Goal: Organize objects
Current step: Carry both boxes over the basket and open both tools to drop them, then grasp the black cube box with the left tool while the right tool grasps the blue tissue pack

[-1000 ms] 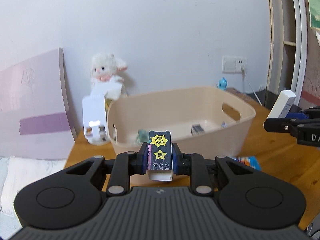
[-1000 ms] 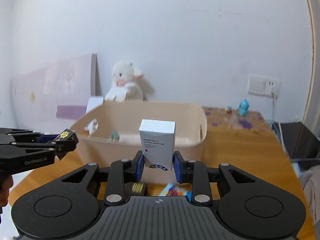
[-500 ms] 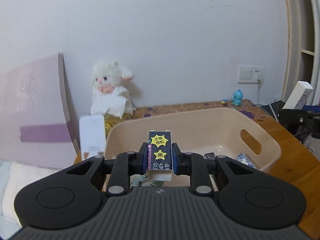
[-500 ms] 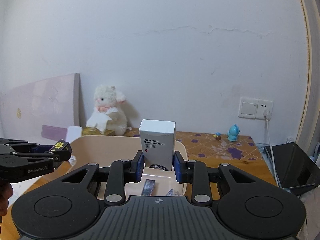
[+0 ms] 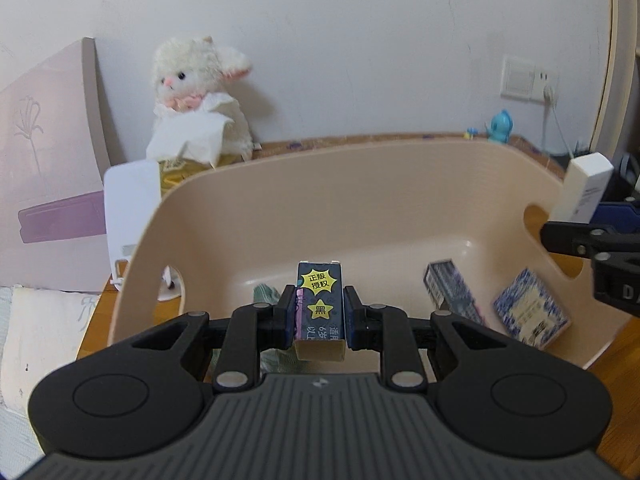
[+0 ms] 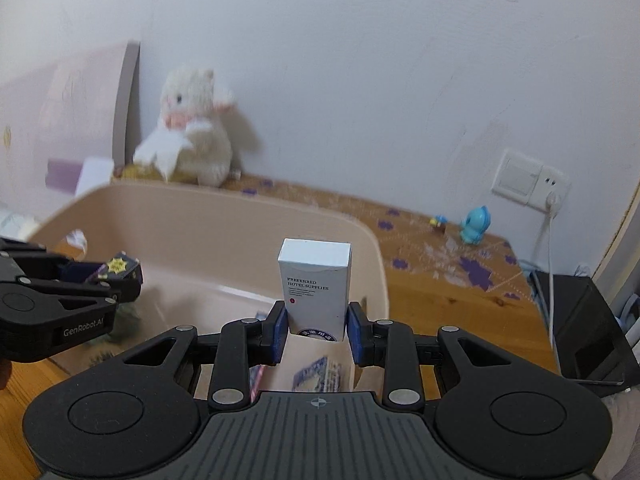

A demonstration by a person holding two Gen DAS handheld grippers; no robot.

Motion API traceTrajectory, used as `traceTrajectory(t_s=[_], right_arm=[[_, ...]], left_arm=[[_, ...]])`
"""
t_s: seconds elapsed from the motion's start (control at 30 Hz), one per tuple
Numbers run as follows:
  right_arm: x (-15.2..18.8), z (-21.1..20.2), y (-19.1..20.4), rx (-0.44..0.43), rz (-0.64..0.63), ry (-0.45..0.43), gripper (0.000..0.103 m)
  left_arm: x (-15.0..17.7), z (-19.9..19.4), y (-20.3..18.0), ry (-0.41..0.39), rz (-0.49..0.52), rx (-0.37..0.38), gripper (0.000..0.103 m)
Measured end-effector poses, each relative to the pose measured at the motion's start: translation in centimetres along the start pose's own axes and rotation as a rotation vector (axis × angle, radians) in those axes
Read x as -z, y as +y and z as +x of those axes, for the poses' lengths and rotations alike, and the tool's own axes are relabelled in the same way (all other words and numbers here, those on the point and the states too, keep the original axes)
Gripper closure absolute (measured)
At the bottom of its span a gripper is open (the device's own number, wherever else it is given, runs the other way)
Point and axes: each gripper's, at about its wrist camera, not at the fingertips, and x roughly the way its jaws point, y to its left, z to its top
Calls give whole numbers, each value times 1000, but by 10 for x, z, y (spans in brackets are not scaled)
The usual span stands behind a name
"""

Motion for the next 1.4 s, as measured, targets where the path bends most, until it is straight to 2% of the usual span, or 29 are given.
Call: traceTrajectory(t_s=[0.07,0.13,0.2,0.27,0.3,0.33,0.4,0.47,0.5,0.7,0.9,1.17,1.4], right_arm=[[3,6,1,-4,0,27,73],[5,10,1,-10,7,53,62],[6,6,1,-19,14,45,55],[6,-5,2,-16,14,16,37],[6,-13,2,-15,10,-8,33],[5,-21,3,-10,6,-30,28],[4,-37,1,-4,8,-58,21],[3,-52,-2,0,18,-75,4],[4,-59,-4,-5,25,-85,1],[11,-98,-17,-33,34,-84,0],[35,-122,-30,-31,28,-68,0],[82,-119,-49,-47,39,27,0],[119,-94,-56,-73,61,132,0]], left_arm=[[2,1,-1,20,4,8,77],[2,0,-2,34,12,6,77],[3,-8,-1,14,12,-5,76],[2,-18,2,-6,-7,4,57],[2,-24,3,-17,-16,4,37],[2,-31,4,-35,-23,-3,23],[1,-44,5,-68,-23,-17,16],[0,-56,3,-77,-13,-12,16],[1,-63,2,-85,-9,-12,16],[10,-98,-6,-113,2,-26,11],[32,-119,-14,-105,14,-36,10],[68,-130,-33,-87,27,-21,7],[96,-108,-51,-21,41,9,6]])
